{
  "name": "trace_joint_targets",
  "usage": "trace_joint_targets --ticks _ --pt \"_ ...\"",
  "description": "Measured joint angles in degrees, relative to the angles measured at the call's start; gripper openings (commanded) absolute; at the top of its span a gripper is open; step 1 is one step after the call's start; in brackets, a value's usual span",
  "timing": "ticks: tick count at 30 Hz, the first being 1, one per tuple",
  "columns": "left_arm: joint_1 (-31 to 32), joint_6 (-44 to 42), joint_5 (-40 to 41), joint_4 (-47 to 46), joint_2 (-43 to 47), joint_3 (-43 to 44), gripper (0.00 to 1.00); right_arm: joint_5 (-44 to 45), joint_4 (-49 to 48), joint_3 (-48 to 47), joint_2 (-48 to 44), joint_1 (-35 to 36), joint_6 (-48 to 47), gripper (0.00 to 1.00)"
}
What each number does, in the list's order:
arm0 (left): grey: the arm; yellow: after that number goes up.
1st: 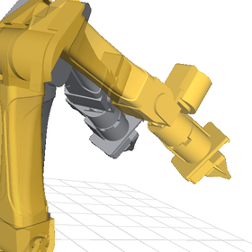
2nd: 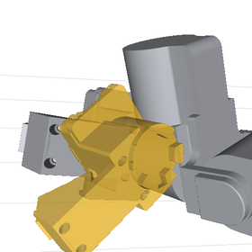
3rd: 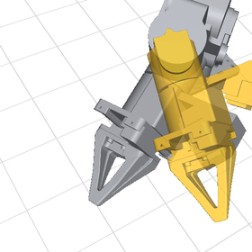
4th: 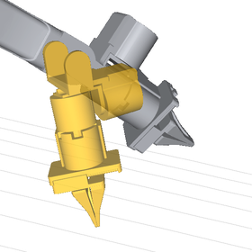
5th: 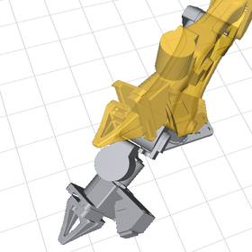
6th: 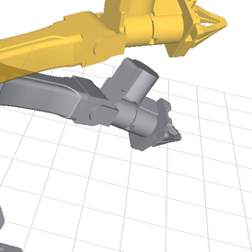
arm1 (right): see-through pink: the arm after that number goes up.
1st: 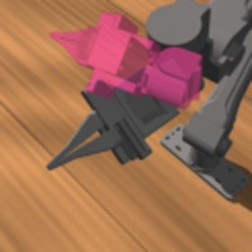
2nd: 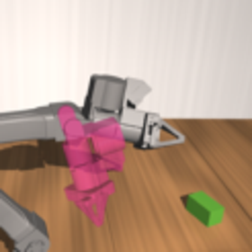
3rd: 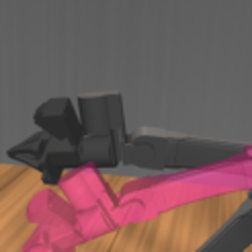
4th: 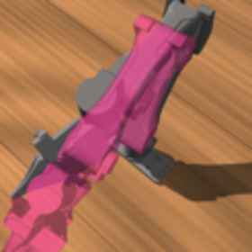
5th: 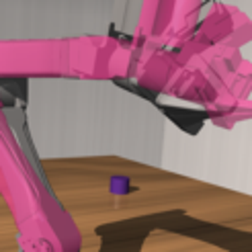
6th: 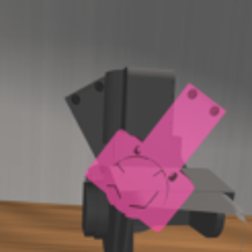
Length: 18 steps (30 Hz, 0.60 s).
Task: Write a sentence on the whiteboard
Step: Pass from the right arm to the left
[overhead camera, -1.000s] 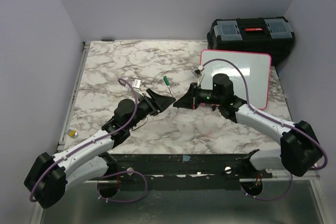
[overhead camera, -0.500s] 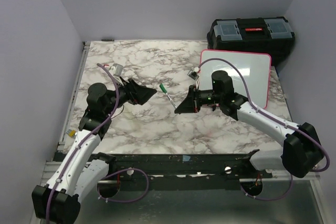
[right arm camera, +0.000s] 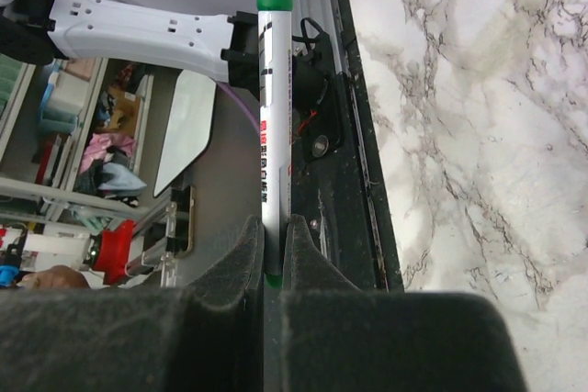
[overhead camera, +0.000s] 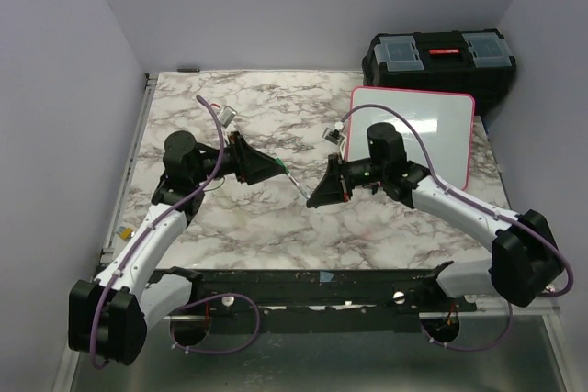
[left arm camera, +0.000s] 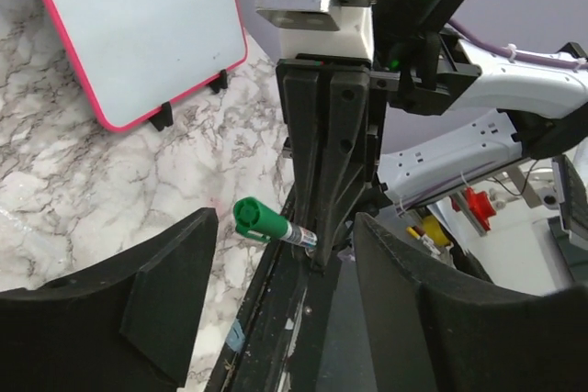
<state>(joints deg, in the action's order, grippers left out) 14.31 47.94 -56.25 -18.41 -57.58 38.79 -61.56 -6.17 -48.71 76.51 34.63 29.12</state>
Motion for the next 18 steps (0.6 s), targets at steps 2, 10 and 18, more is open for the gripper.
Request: trace_joint_targets --ticks 2,10,18 --pt "0.0 1.1 -1.0 -1.9 -0.9 0.0 0.52 -0.3 0.0 0.0 0.5 0.2 0.0 0.0" --pt "1.0 3.1 -1.9 -3.5 -3.9 0.1 0.19 -0.8 0.0 -0.7 0.9 0.7 0.0 0.01" --pt "2.3 3.7 -1.4 -2.1 -3.0 0.7 0.0 0.6 0.6 -1.5 1.1 0.7 -0.5 0.62"
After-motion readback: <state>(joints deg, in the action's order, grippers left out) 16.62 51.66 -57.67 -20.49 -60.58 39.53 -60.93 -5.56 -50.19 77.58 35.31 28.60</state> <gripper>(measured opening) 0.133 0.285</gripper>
